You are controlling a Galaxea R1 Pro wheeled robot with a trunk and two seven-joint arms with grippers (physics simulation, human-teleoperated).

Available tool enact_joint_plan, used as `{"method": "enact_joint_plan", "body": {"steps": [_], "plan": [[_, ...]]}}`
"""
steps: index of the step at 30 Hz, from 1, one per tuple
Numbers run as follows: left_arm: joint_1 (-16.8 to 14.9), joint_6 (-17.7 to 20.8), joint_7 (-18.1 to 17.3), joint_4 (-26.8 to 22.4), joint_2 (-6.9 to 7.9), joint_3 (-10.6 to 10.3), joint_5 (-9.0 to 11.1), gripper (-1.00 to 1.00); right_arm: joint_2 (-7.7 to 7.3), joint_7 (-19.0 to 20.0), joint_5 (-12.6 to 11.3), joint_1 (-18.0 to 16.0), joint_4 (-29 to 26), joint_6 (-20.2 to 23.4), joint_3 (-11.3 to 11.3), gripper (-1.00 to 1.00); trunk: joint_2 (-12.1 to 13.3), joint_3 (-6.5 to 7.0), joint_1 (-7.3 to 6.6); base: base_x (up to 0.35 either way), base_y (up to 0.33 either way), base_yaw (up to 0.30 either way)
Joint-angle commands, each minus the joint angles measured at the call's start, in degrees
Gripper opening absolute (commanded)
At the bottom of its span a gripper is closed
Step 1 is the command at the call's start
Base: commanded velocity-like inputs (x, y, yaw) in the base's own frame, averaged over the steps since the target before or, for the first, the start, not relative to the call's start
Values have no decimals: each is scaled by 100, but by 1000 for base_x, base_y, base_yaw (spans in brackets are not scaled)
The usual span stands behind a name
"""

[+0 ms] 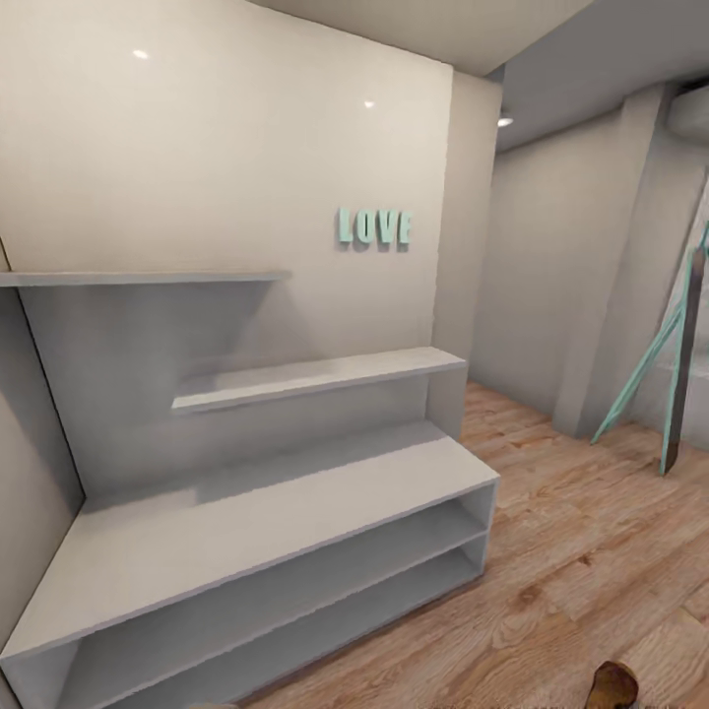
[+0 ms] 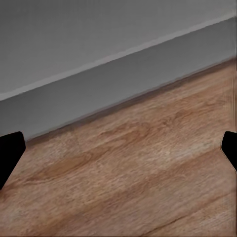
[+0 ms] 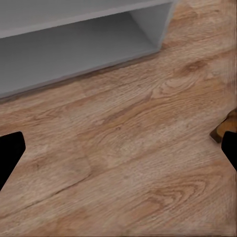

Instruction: Pick up the two gym shoes and the two sandals from the corridor floor and place them onto the hallstand (shoe rack) in the corridor, making sure they are on the rack and not on the floor. Arrange them so the two gym shoes are next to each other and the two sandals are next to each other.

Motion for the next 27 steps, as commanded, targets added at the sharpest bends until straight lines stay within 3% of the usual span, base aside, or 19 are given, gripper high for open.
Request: {"method": "enact_joint_plan", "body": {"steps": [1, 27], "plan": [[2, -30, -8, 2, 4, -7, 6, 100, 1, -1, -2, -5, 6, -19, -4, 100, -3, -5, 0, 1, 0, -258], [42, -262, -8, 27, 7, 2, 31, 100, 10, 0, -2, -5, 14, -19, 3, 100, -3, -1, 0, 0, 0, -263]]}}
